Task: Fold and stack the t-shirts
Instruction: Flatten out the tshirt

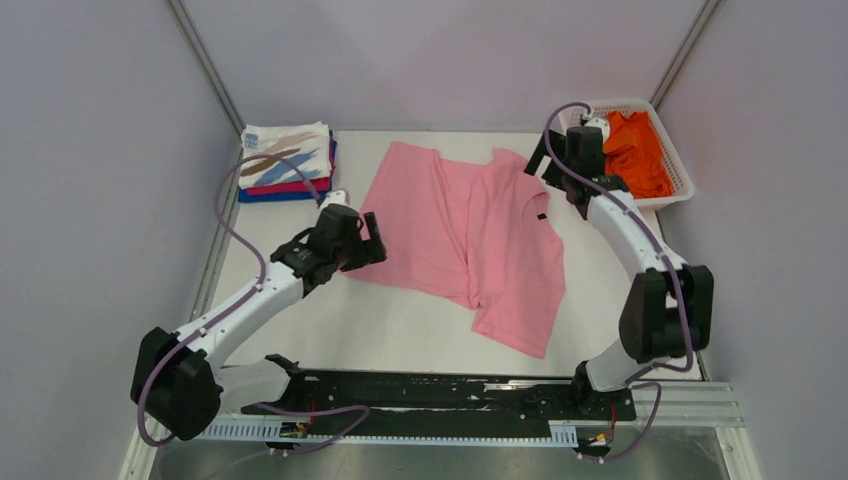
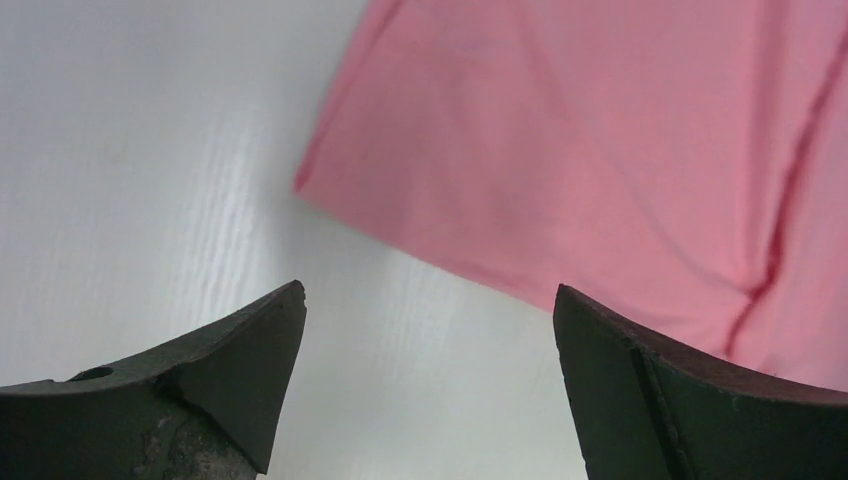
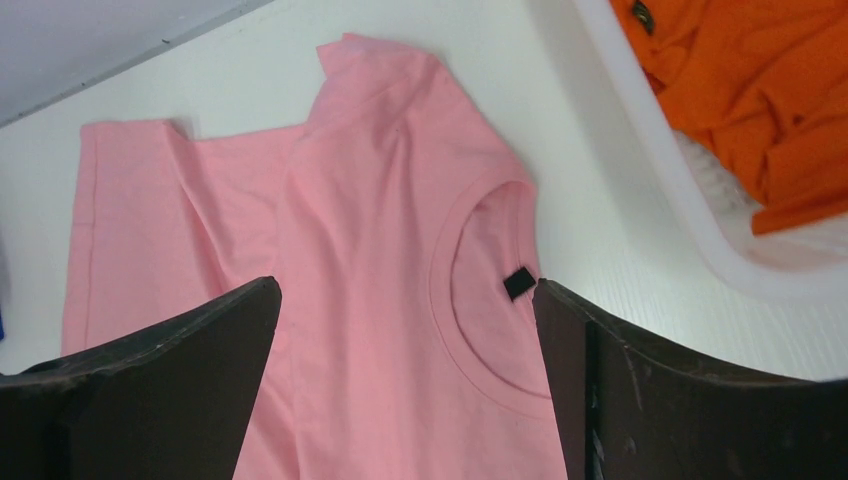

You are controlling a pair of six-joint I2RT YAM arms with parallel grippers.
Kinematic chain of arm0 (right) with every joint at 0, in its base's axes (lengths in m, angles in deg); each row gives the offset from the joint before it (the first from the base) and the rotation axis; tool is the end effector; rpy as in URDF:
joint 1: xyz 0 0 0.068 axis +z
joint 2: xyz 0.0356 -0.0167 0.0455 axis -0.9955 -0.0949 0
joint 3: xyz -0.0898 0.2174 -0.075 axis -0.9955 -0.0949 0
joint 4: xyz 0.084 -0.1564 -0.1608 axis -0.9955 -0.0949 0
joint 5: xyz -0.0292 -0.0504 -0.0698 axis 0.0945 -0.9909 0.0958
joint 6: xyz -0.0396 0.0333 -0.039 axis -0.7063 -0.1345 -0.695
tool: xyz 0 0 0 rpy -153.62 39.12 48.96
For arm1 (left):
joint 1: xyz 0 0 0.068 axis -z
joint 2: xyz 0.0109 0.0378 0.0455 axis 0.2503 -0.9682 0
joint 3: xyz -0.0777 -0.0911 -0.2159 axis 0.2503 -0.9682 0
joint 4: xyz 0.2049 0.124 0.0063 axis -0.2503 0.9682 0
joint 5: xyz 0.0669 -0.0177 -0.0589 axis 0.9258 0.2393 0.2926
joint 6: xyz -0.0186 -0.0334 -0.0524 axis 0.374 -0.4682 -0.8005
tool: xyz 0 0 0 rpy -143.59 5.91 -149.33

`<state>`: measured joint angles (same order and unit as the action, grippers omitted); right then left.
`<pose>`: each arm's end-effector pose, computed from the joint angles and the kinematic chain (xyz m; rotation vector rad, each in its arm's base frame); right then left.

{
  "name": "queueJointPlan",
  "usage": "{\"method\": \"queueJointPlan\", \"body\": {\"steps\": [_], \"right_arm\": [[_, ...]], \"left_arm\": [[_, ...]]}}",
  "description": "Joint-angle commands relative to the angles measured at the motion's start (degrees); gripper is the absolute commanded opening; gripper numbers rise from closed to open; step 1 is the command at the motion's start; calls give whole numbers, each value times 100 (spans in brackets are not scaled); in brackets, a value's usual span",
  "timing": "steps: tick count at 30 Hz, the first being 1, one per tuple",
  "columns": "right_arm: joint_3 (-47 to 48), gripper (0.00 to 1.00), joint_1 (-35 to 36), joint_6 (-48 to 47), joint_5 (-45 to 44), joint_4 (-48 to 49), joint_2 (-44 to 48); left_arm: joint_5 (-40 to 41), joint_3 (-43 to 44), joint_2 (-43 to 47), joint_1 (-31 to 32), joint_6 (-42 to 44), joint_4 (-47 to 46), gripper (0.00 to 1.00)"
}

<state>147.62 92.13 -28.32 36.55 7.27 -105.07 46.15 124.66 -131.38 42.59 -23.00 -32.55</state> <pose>0.3354 0.0364 0.2719 0.4255 2.1294 0.1557 0.2128 -0.1007 0.2187 -0.4016 2.3559 -0.3181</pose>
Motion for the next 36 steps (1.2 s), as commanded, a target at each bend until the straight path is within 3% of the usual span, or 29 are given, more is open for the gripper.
{"method": "queueJointPlan", "body": {"steps": [1,9,12,19,31,36], "right_arm": [[-1473,100,-19,687,-410,514,1226],[-2811,100,-22,927,-265,652,2372],[-2853,100,-21,887,-218,613,2401],[-2789,100,-27,847,-220,478,2335],[-2797,100,-21,827,-448,367,2346],[-2814,100,-27,830,-544,302,2420]], "left_arm": [[89,-353,110,-671,-288,275,100],[-328,-276,-917,-1304,-468,-231,84],[-457,-198,-1294,-1407,-530,-414,74],[-501,28,-2117,-1447,-711,-456,62],[-467,173,-2481,-1447,-737,-236,43],[-585,256,-2663,-1442,-655,-234,25]]}}
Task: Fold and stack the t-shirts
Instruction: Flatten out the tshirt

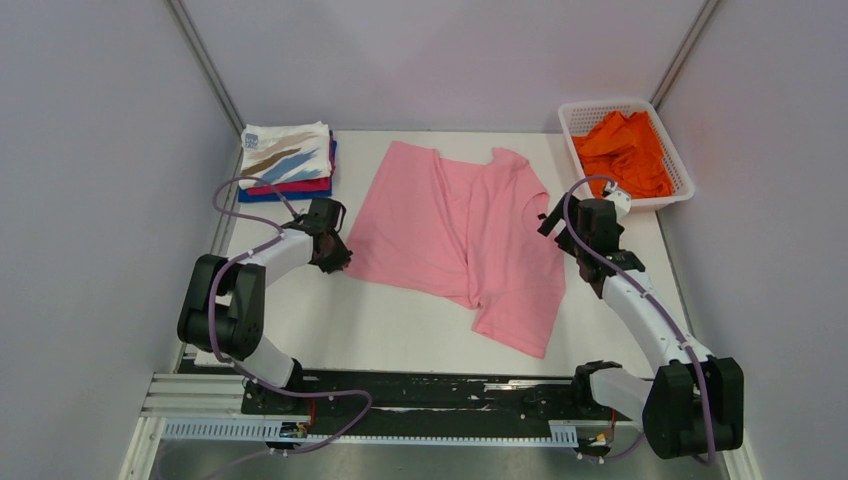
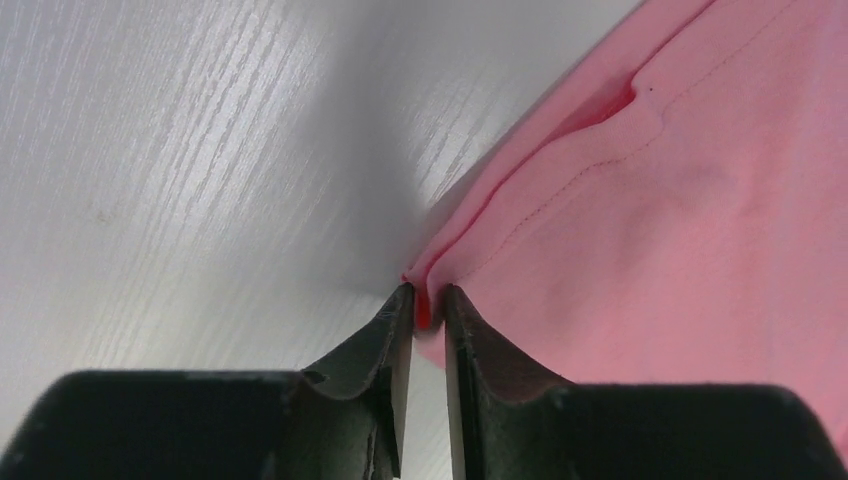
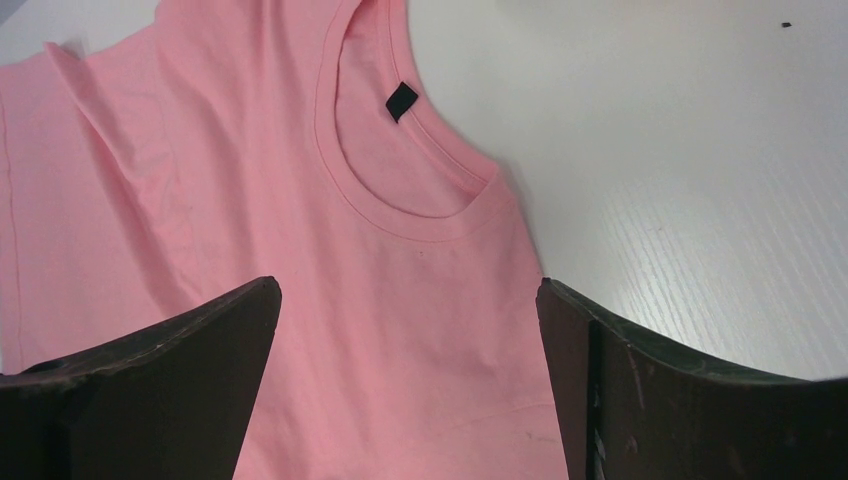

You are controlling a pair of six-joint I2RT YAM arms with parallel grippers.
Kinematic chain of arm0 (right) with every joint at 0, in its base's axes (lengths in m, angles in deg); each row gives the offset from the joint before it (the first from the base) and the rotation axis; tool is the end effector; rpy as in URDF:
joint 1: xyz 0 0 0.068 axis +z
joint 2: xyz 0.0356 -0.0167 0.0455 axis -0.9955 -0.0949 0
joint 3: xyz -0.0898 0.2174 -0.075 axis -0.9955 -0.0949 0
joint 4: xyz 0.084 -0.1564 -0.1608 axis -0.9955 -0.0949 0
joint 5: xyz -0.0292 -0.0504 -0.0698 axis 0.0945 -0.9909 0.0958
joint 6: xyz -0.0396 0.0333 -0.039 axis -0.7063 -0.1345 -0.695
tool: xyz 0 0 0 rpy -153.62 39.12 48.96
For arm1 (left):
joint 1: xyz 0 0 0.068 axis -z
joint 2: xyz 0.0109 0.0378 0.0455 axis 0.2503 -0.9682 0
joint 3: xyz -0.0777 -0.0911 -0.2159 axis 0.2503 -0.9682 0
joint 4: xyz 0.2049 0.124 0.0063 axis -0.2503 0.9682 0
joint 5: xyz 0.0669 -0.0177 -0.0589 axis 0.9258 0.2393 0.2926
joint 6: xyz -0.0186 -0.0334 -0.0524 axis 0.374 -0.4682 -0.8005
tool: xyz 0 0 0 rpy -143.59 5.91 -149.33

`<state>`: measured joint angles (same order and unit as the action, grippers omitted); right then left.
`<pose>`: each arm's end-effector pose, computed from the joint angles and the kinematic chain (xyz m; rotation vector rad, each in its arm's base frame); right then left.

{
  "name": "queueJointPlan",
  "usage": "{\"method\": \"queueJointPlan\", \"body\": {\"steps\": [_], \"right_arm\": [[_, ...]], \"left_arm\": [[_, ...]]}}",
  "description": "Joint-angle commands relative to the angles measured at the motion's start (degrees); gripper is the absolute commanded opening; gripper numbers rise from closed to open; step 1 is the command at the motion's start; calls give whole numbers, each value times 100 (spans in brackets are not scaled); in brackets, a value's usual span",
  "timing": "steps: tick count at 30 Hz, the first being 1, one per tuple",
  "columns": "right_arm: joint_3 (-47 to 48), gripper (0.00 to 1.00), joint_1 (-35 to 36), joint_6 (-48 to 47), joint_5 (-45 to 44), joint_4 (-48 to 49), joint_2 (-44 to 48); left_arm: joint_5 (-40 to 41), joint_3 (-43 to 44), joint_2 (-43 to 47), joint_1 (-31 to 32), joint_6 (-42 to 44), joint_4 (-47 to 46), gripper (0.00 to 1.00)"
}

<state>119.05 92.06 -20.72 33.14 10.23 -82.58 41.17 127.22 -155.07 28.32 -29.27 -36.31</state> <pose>0.2407 0.0206 0.2192 0.6041 2.1320 0.1463 0.2707 -0.0593 0.1369 -0.8433 2.5508 -0.1538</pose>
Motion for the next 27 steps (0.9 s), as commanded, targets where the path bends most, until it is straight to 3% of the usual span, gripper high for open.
{"method": "queueJointPlan", "body": {"steps": [1,3,10,16,21,27], "right_arm": [[35,100,-15,63,-216,5,183],[29,100,-15,145,-258,-34,209],[253,100,-14,97,479,-583,17],[533,100,58,977,586,-2788,-125],[313,99,646,1756,428,-4614,139],[-153,88,1367,2545,1139,-4952,552]], "left_arm": [[-95,10,-304,-19,13,134,11],[-82,31,-294,-16,67,140,0],[298,-100,232,-19,174,134,0],[290,-374,706,-16,-6,-149,0],[222,-520,961,-16,-61,-292,0],[217,-674,1183,-15,-105,-357,0]]}}
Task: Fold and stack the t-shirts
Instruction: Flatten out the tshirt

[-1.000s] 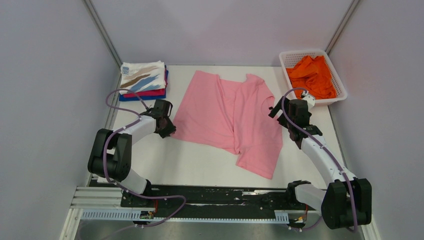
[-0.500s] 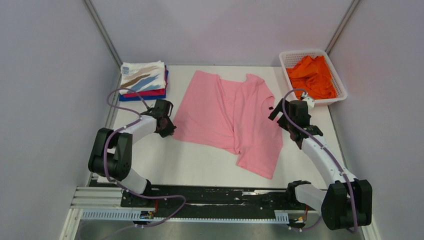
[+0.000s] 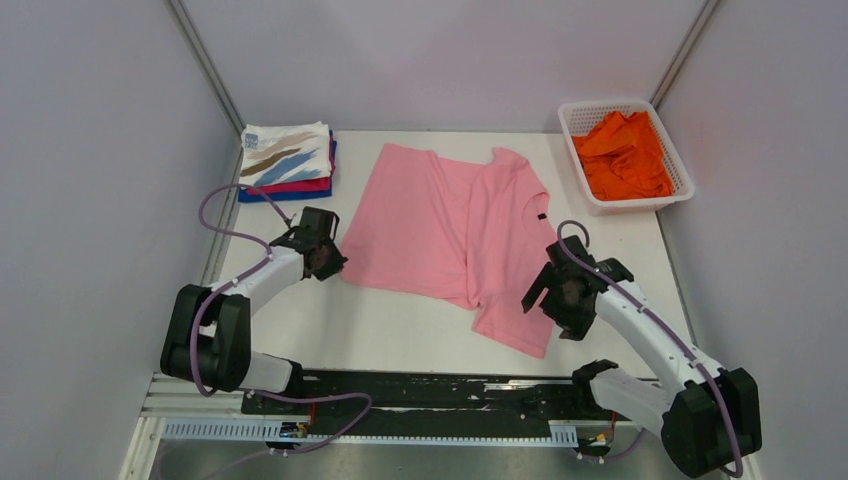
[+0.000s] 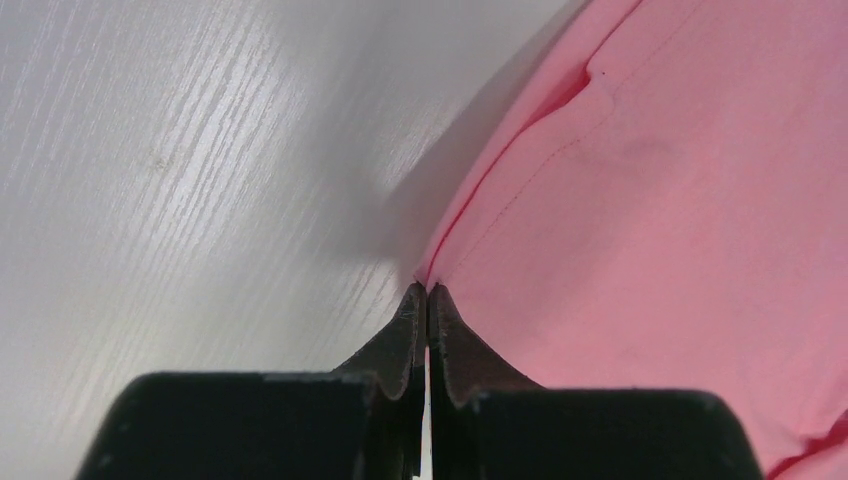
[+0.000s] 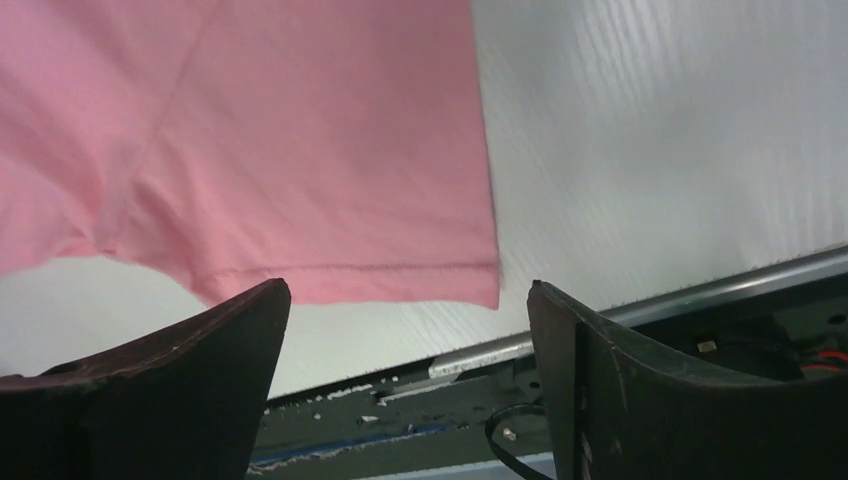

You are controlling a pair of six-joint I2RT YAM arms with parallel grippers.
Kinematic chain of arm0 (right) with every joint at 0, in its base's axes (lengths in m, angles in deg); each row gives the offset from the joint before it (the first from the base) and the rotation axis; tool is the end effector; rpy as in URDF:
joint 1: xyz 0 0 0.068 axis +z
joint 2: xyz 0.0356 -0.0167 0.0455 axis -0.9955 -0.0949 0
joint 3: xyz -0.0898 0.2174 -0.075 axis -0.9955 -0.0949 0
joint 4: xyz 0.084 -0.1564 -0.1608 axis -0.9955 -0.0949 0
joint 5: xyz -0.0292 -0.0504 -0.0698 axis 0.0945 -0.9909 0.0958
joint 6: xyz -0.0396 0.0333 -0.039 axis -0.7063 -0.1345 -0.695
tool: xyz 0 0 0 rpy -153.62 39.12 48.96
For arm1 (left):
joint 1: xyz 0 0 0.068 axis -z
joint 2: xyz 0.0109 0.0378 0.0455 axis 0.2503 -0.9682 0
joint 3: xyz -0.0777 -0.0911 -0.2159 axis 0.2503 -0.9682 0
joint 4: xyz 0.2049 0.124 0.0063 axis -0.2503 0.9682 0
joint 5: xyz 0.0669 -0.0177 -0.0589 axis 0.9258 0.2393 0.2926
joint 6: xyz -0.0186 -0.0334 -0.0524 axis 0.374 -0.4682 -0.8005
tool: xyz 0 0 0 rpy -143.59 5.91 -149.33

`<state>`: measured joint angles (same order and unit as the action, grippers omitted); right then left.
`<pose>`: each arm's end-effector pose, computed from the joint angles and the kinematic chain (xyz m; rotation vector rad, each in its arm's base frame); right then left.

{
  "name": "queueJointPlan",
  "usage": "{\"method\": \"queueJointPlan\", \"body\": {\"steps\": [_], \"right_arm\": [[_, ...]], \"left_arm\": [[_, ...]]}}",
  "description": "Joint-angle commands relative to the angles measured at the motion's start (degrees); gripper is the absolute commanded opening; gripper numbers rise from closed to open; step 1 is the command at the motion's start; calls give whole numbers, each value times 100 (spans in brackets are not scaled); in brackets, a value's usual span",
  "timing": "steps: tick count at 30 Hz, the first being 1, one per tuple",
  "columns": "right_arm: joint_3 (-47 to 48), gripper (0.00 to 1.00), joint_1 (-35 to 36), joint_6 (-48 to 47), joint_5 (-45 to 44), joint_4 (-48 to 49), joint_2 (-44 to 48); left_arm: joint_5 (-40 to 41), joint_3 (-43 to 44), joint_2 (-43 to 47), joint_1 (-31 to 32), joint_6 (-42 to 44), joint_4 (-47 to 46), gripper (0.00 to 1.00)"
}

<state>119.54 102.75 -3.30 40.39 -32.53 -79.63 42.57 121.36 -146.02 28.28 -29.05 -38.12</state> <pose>0.1556 0.0461 0.1817 0.8195 2.7849 0.0731 0.2492 -0.0526 0.1505 -0.8280 2.4629 -0.1822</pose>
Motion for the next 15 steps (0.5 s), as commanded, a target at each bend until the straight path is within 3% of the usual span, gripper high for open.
{"method": "queueJointPlan", "body": {"steps": [1,7,15], "right_arm": [[-278,85,371,870,433,-647,276],[-870,69,527,1021,886,-73,73],[-1234,58,563,908,855,1077,-523]], "left_arm": [[98,-102,294,-9,-127,-163,0],[102,-101,319,-8,-141,-117,0],[61,-111,266,-16,-131,-153,0]]}}
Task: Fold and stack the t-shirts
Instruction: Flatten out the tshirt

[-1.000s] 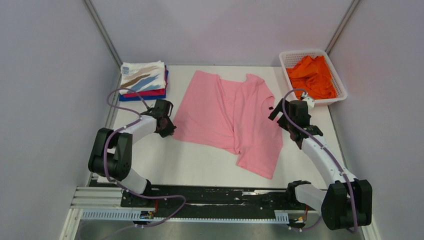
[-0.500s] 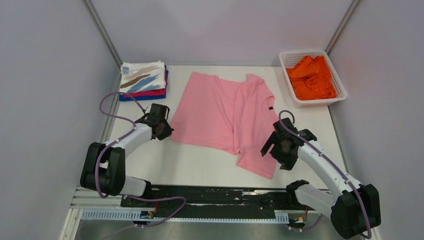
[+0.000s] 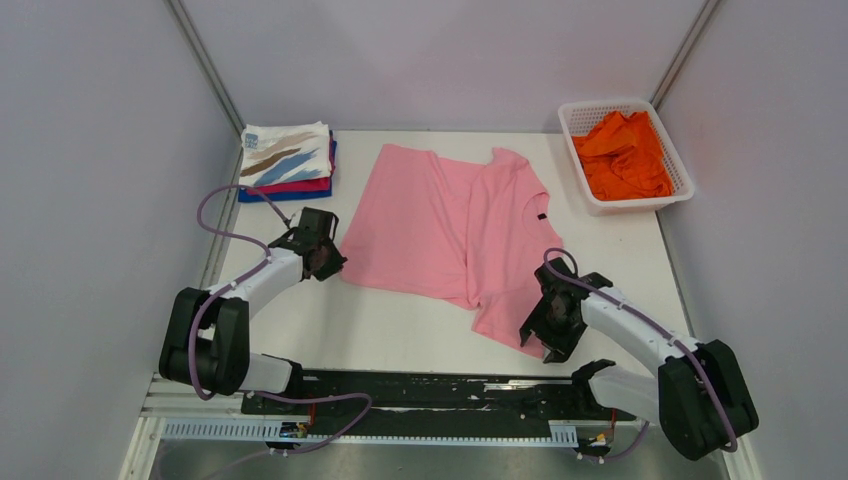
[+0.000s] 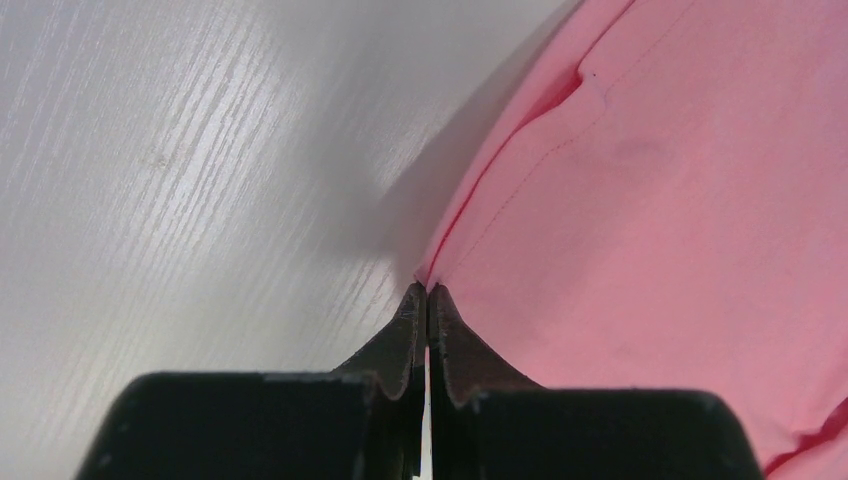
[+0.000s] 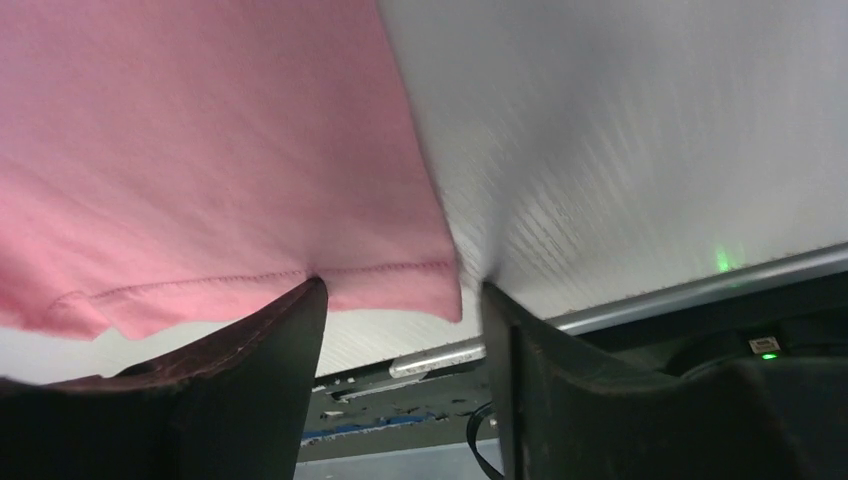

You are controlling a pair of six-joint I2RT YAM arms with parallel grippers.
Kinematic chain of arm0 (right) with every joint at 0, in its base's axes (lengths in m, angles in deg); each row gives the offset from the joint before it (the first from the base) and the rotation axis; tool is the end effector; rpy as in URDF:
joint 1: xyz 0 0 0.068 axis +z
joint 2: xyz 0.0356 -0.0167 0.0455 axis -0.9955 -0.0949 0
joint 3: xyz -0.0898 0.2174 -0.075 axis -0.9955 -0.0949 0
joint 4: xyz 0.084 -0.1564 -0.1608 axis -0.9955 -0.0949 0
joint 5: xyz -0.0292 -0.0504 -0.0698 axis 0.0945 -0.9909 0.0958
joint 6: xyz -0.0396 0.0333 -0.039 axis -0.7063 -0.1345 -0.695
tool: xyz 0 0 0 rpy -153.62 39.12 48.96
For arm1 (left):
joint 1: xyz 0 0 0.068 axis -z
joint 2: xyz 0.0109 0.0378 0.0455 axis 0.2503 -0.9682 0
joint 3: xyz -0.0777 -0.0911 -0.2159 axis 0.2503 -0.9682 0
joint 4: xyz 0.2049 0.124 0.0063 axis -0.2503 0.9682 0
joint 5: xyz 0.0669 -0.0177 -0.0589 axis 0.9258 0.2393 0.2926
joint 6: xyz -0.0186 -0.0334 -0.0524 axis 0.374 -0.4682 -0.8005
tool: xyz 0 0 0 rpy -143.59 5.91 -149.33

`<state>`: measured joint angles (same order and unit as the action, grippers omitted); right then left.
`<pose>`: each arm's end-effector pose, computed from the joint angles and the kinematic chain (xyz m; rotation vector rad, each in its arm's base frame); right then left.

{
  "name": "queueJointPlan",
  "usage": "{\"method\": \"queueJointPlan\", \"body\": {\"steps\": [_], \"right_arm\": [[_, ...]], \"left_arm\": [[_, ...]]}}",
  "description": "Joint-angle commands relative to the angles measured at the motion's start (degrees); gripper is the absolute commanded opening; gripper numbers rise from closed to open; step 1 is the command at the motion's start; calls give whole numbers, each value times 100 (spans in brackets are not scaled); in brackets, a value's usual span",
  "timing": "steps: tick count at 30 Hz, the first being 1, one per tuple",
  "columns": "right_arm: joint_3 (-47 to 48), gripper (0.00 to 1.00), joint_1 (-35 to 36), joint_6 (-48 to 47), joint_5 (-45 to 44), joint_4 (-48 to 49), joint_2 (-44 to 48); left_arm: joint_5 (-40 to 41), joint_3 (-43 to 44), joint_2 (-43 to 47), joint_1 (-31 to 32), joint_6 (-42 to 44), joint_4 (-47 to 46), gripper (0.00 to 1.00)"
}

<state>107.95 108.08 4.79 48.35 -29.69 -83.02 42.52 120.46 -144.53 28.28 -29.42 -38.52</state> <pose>0.1238 0.0564 0.1263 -0.9367 -2.9765 -0.0674 0.2460 -0.0518 0.1527 -0.8328 2.4458 -0.1969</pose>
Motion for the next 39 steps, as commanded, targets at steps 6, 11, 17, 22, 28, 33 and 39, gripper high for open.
{"method": "queueJointPlan", "body": {"steps": [6,11,17,22,28,33,39], "right_arm": [[15,40,38,73,-188,1006,-522],[116,14,38,70,-624,1057,-602],[850,0,-18,-289,-1359,1135,-370],[2017,0,-403,-798,-2099,1279,-25],[3174,0,-832,-1432,-2762,1621,555],[4031,0,-1025,-2048,-3030,2052,1094],[5232,0,-1022,-2715,-2891,2228,1350]], "left_arm": [[44,-24,74,-16,-86,-121,0],[87,-17,138,-15,-74,-104,0],[128,269,281,-9,-7,34,0],[348,868,651,-12,123,167,0],[477,1936,1360,-7,418,75,0],[663,3016,1834,-9,919,241,0],[492,4205,2252,-7,1382,355,0]]}}
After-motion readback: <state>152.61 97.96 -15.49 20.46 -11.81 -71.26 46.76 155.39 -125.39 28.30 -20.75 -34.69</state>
